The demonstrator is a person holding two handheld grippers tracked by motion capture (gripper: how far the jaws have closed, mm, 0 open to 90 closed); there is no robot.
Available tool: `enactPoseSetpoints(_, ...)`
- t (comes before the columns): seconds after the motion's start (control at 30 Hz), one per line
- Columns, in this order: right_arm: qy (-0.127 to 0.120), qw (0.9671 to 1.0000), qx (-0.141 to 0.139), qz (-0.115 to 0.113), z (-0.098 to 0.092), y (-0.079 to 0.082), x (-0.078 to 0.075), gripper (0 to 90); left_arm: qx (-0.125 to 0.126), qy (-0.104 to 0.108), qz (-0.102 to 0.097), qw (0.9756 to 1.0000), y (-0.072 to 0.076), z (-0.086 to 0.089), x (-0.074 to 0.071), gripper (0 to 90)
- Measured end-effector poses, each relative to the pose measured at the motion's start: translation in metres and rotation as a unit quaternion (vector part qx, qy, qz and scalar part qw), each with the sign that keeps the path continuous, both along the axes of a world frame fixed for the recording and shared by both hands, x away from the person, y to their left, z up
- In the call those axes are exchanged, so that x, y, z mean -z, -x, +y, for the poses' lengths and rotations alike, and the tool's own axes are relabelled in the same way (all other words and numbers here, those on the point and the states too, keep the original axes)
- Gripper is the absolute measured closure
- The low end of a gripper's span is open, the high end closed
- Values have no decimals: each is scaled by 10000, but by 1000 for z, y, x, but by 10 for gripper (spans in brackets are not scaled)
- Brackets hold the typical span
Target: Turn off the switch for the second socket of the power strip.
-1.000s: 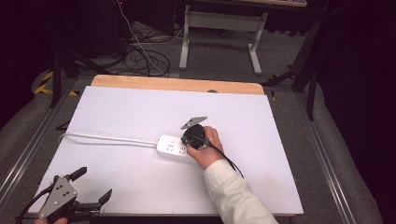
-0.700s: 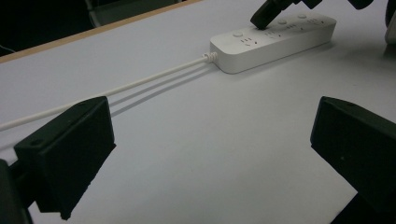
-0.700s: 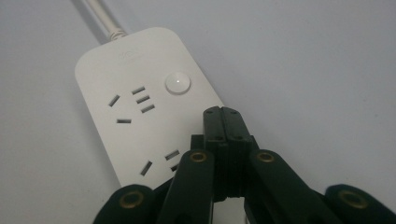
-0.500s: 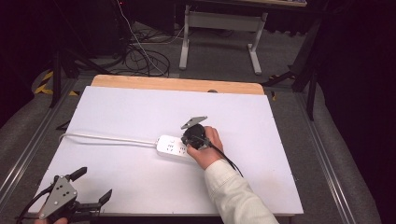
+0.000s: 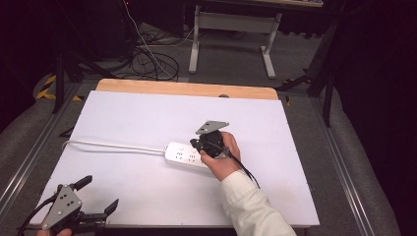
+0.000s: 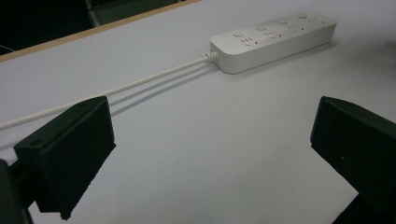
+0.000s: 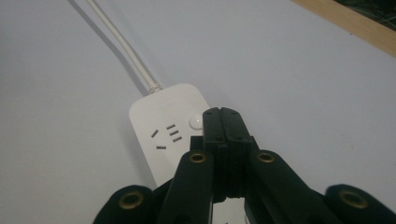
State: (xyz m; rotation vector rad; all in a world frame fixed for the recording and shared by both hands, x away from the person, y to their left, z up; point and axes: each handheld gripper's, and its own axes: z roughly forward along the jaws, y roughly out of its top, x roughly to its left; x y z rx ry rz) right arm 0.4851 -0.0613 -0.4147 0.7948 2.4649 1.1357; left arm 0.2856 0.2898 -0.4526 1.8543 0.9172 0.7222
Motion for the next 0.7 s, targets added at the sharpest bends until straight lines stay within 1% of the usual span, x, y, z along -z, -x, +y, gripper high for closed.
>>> enactPoseSetpoints(0.23,-22,10000,-50,-25,0,3,-5,900,-7,10,-2,10000,0,0,0,2)
enactPoseSetpoints(0.3,-30,10000,-49,-44,-1,3,-5,879,-9,12,-2,10000,0,0,0,2)
enactPoseSetpoints(0.37,-87,9999,-96,-68,-2,3,-6,767,-9,11,-2,10000,0,0,0,2)
enactPoseSetpoints(0.4,-87,9999,-96,-68,-2,3,-6,767,-5,16,1,10000,0,0,0,2)
enactPoseSetpoints(0.43,-92,9999,-115,-87,-3,3,-8,659,-4,21,1,10000,0,0,0,2)
enactPoseSetpoints(0.47,-92,9999,-115,-87,-3,3,-8,659,4,42,20,10000,-1,0,0,2)
enactPoseSetpoints(0.57,-95,9995,-162,-248,-6,6,-11,503,1,26,26,10000,-1,-1,0,2)
enactPoseSetpoints(0.6,-122,9999,-49,-78,-7,6,-11,418,2,24,23,10000,-1,-1,0,2)
enactPoseSetpoints(0.63,-109,9999,-64,-40,-9,6,-12,398,11,25,19,10000,-1,0,0,2)
enactPoseSetpoints(0.7,-172,9996,-105,-172,-11,7,-14,384,11,37,20,10000,-1,0,0,2)
